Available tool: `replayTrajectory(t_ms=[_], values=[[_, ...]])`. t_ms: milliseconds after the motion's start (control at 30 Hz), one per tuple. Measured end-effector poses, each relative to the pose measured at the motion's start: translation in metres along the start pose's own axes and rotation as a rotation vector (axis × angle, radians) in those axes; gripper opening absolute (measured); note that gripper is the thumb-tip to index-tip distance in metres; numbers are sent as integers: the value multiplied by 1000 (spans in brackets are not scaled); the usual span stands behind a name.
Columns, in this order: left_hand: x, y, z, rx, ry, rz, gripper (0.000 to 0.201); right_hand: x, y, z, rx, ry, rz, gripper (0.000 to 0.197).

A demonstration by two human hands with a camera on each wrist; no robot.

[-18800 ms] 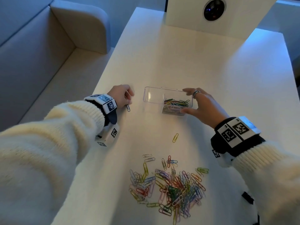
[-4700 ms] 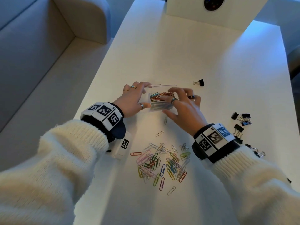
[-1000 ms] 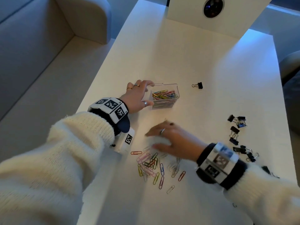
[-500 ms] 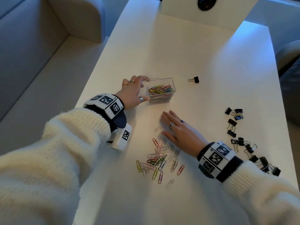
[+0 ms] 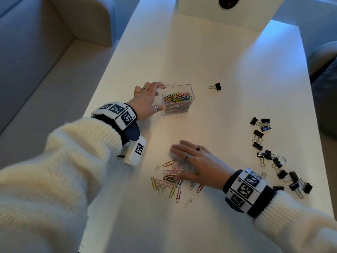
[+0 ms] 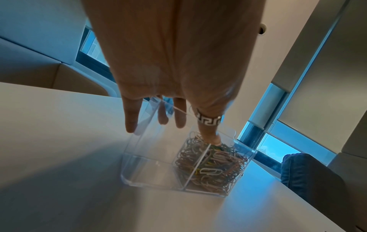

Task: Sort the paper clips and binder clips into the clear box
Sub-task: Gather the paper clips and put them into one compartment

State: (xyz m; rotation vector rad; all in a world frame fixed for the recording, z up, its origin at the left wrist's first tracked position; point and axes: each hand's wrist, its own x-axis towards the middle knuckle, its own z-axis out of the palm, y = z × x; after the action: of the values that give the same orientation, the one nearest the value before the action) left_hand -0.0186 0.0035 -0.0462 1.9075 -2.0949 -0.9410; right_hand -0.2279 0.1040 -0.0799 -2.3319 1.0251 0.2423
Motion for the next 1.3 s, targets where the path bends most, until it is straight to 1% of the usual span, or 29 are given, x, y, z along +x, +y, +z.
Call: replayTrajectory(t_ms=[100, 167, 233, 400, 500, 667, 867, 1000, 1067, 1167, 1200, 1233, 1300], values=[[-1, 1, -1, 3, -4, 0, 63, 6, -6, 8, -37, -35, 23, 96], [-1, 1, 0, 2, -4, -1, 63, 6, -7, 15, -8, -15, 11, 95], [-1, 1, 0, -1, -1, -3, 63, 5, -8, 21, 7, -1, -2, 85], [0, 1, 0, -7, 0, -5, 63, 3, -11, 29, 142, 43, 29, 47], [0, -1, 0, -13, -2, -3, 63, 5, -7, 31, 205, 90, 16, 32], [0, -2, 0, -11, -5, 5, 64, 11, -4, 28, 258, 105, 21, 24], [2, -4, 0, -15, -7, 17, 64, 19, 4, 13, 252, 121, 68, 24], [4, -5, 1, -9, -10, 21, 64, 29, 11, -25, 301, 283, 151, 17], [4, -6, 2, -10, -9, 24, 64, 39, 14, -51, 290, 408, 177, 16], [5, -7, 2, -18, -3, 24, 64, 60, 16, -90, 300, 652, 127, 15], [5, -7, 3, -22, 0, 20, 64, 68, 17, -98, 280, 695, 113, 15], [5, -7, 3, -24, 5, 18, 64, 76, 18, -104, 245, 702, 113, 16], [5, -7, 3, -17, 7, 24, 64, 89, 20, -107, 167, 652, 131, 20]])
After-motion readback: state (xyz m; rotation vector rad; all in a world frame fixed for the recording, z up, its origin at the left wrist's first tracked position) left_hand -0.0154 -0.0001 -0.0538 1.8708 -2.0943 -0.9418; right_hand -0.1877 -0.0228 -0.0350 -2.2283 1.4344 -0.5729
